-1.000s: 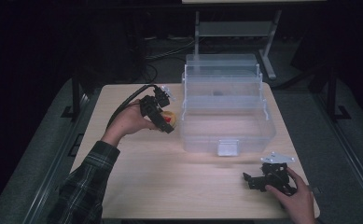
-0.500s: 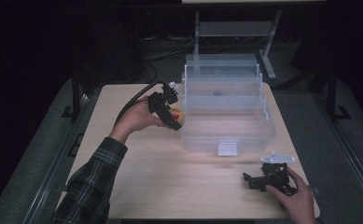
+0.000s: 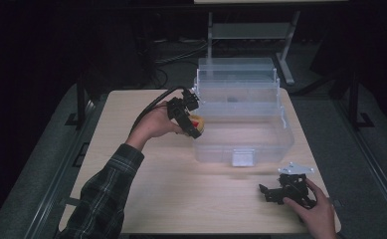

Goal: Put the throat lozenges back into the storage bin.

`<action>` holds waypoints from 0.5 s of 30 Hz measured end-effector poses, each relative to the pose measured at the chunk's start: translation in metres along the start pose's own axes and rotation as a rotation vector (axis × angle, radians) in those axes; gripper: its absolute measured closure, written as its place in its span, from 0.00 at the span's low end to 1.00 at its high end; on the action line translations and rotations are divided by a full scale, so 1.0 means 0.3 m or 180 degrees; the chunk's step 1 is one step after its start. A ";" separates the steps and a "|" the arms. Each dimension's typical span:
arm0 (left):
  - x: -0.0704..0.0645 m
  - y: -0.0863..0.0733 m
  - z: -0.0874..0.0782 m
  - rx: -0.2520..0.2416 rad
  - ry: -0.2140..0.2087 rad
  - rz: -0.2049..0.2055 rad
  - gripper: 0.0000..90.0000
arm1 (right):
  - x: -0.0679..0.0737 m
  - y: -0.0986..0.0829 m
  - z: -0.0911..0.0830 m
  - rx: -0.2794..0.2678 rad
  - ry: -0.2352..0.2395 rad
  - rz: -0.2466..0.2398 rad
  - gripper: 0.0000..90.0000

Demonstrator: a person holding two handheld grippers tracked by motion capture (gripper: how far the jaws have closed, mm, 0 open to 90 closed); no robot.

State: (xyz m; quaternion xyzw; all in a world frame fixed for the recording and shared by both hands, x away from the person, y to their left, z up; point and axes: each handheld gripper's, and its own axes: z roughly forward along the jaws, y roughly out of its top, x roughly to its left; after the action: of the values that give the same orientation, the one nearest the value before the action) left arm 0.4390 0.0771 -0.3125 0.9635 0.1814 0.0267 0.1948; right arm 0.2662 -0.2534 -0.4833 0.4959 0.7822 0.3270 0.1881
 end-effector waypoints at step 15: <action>-0.008 0.049 0.063 0.0039 -0.0056 0.0078 0.22 | 0.000 0.000 0.000 -0.0001 0.0004 -0.0004 0.00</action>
State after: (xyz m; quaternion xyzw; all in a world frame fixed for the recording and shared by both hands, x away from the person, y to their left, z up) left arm 0.4440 0.0567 -0.3243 0.9671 0.1681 0.0196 0.1902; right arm 0.2661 -0.2536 -0.4834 0.4951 0.7826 0.3273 0.1879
